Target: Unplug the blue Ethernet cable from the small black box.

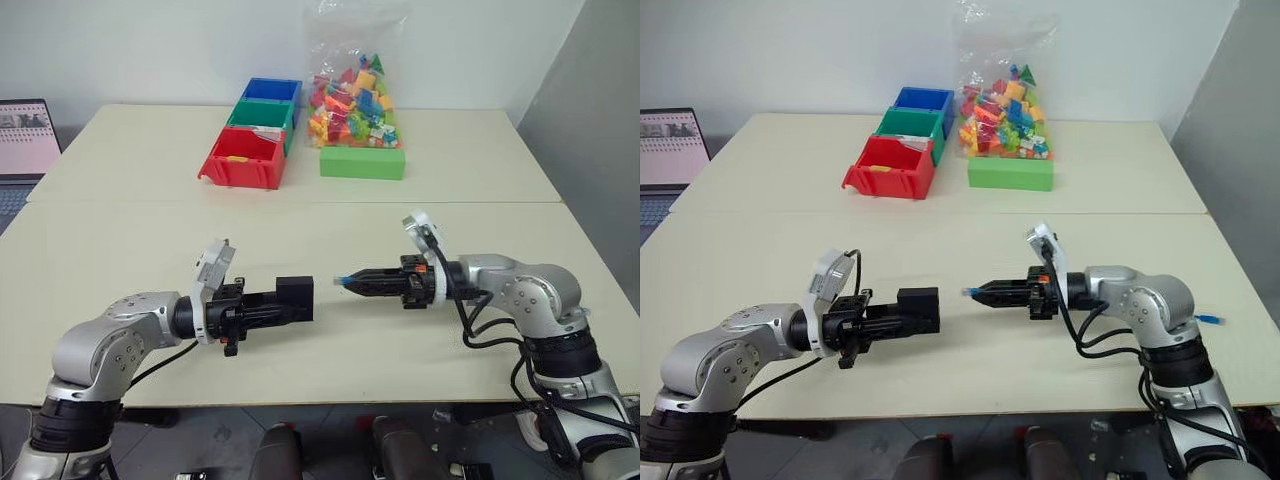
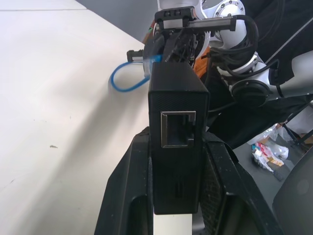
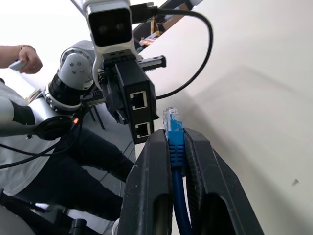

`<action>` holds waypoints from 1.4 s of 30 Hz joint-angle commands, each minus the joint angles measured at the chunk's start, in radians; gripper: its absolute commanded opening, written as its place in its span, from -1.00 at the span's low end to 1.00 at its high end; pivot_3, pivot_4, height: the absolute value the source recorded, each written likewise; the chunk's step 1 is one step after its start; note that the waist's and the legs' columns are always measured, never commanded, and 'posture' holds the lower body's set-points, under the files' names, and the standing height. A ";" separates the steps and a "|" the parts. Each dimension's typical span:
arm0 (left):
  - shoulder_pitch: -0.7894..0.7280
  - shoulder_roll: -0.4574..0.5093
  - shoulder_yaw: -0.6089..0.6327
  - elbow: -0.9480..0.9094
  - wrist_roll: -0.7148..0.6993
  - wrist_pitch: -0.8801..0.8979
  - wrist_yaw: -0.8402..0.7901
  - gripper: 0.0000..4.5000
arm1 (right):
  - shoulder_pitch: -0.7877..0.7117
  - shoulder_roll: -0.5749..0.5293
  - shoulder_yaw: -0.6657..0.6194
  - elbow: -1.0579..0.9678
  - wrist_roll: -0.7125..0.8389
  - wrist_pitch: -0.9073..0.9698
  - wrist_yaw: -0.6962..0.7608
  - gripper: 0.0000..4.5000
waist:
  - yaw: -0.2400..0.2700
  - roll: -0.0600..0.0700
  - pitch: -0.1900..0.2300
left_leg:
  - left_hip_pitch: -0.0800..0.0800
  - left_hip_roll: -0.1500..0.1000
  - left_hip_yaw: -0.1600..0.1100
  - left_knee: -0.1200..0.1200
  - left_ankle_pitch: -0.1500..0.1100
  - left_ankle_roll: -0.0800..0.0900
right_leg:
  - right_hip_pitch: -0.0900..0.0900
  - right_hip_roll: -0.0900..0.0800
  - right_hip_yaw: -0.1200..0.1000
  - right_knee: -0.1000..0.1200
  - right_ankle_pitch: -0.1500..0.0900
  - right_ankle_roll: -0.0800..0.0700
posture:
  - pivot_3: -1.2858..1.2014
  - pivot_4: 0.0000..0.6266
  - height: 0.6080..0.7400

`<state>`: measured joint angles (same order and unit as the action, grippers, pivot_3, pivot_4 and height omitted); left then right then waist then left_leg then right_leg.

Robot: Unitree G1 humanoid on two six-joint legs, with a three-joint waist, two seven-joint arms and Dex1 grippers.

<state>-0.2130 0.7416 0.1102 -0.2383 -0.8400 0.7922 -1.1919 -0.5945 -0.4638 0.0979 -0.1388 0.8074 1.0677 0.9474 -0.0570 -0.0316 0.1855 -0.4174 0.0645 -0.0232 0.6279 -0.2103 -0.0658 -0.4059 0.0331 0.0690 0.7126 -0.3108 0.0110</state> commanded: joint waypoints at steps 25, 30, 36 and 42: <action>-0.088 -0.127 0.042 0.107 0.224 -0.225 0.314 -0.65 | -0.203 0.168 0.063 0.751 -0.785 -0.848 -0.540 -0.06 | 0.001 0.000 0.000 | 0.000 0.000 0.002 0.000 0.000 0.000 | 0.000 -0.001 0.002 0.000 0.003 -0.004 | 0.03 -0.52 1.00; -0.166 -0.180 0.060 0.240 0.357 -0.361 0.461 -0.65 | -0.148 0.120 0.040 0.492 -0.739 -0.802 -0.436 0.40 | 0.004 0.001 0.000 | -0.001 -0.001 0.002 0.000 0.000 0.000 | 0.000 -0.001 0.002 0.000 0.003 -0.004 | 0.03 -0.52 1.00; -0.287 -0.226 0.061 0.519 0.593 -0.668 0.700 -0.65 | -0.078 0.070 0.042 0.142 -0.593 -0.648 -0.255 0.53 | 0.010 0.002 0.001 | -0.001 0.000 0.001 0.000 0.000 0.000 | 0.000 -0.001 0.000 0.000 0.003 -0.004 | 0.03 -0.52 1.00; -0.359 -0.252 0.058 0.801 0.717 -0.887 0.849 -0.65 | -0.045 0.032 0.094 -0.099 -0.506 -0.474 -0.171 0.53 | 0.017 0.001 0.001 | -0.001 -0.001 0.002 0.000 0.000 0.000 | 0.000 -0.001 -0.001 -0.001 0.003 -0.004 | 0.03 -0.52 1.00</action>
<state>-0.5416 0.4977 0.1604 0.4960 -0.1634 -0.0087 -0.3952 -0.6365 -0.4179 0.1842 -0.1422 0.2673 0.5452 0.7512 -0.0402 -0.0302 0.1865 -0.4186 0.0637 -0.0213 0.6283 -0.2102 -0.0659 -0.4063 0.0321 0.0682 0.7122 -0.3076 0.0067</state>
